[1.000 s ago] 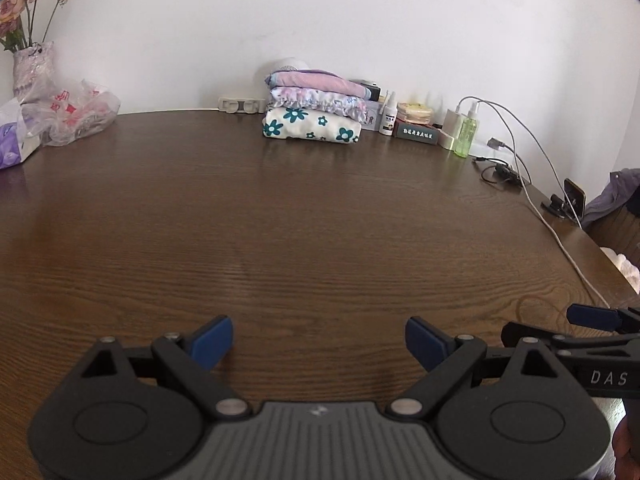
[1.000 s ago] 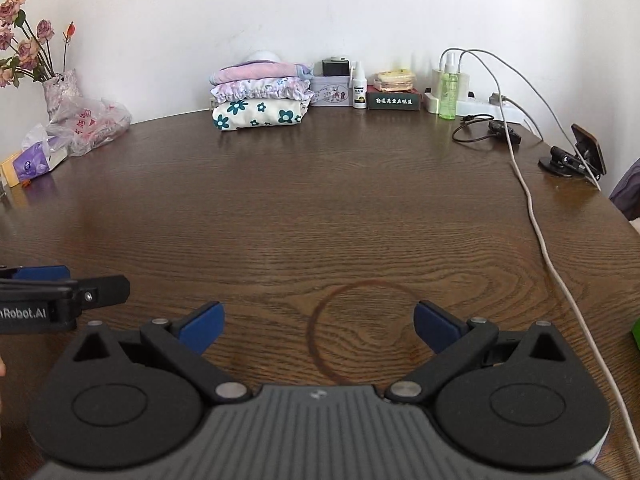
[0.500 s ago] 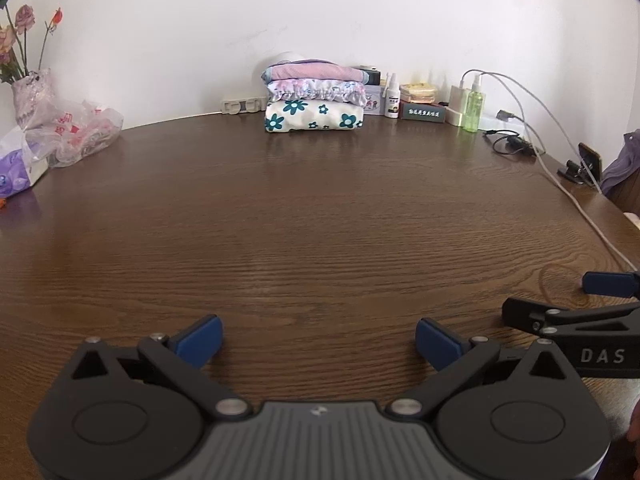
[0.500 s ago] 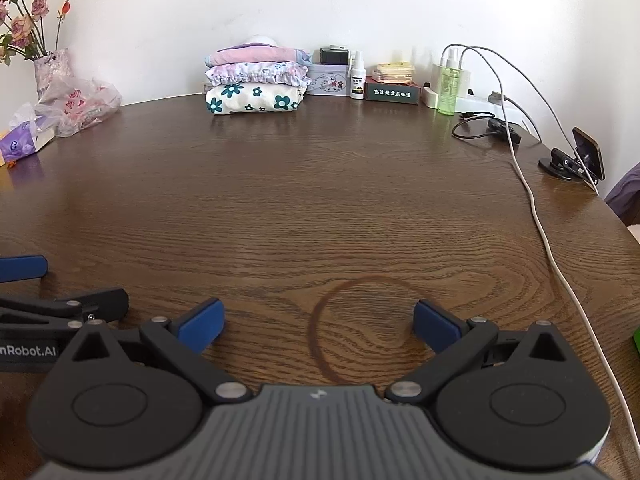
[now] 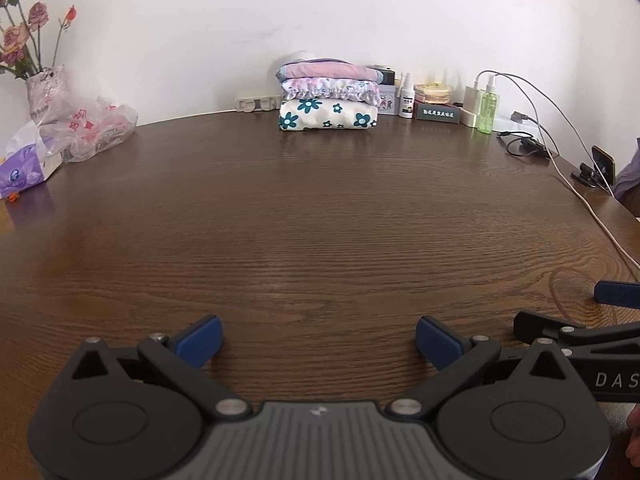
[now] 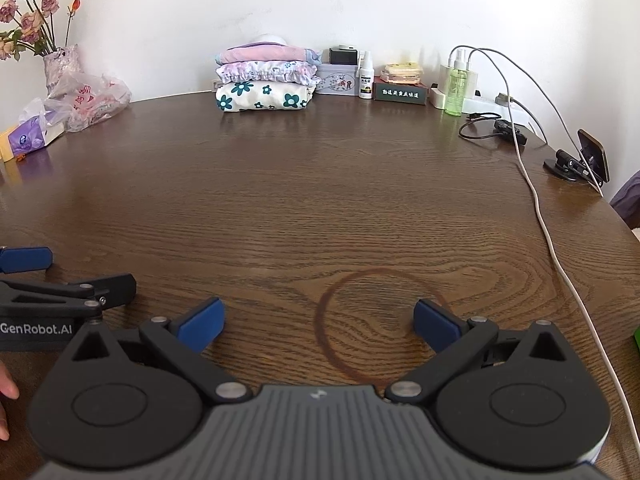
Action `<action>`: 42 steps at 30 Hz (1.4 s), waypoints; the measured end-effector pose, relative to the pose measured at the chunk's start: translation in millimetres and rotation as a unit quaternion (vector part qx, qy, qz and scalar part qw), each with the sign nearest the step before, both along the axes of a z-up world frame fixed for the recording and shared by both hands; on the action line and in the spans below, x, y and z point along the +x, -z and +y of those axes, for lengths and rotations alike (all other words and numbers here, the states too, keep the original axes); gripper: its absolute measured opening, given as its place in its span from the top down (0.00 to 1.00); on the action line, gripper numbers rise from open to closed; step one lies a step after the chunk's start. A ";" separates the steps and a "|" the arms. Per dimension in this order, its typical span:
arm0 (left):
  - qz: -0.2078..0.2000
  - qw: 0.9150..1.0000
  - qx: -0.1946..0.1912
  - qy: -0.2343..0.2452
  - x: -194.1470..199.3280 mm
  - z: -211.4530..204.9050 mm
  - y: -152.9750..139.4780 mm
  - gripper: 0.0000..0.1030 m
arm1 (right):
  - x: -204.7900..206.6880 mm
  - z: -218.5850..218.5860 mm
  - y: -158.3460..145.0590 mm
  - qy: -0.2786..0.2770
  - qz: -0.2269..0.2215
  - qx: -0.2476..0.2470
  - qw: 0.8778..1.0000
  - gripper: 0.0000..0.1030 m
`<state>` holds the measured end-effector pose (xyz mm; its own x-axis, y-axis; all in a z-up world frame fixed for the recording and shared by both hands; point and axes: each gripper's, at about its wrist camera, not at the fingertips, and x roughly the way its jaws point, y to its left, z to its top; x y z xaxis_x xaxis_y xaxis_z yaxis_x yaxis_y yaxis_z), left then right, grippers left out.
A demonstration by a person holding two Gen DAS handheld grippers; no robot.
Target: Fold clothes
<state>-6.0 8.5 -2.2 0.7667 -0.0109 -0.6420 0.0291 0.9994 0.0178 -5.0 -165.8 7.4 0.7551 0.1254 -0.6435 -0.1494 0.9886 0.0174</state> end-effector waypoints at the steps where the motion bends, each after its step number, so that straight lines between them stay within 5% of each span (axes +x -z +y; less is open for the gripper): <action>1: 0.000 1.000 0.000 -0.003 -0.2 -0.5 -0.1 0.00 | -0.2 0.2 0.0 0.001 0.000 0.000 1.000 0.01; 42: 0.000 1.000 -0.002 -0.004 -0.4 1.5 -0.1 0.00 | -1.5 -0.7 0.1 0.008 -0.001 0.001 1.000 0.01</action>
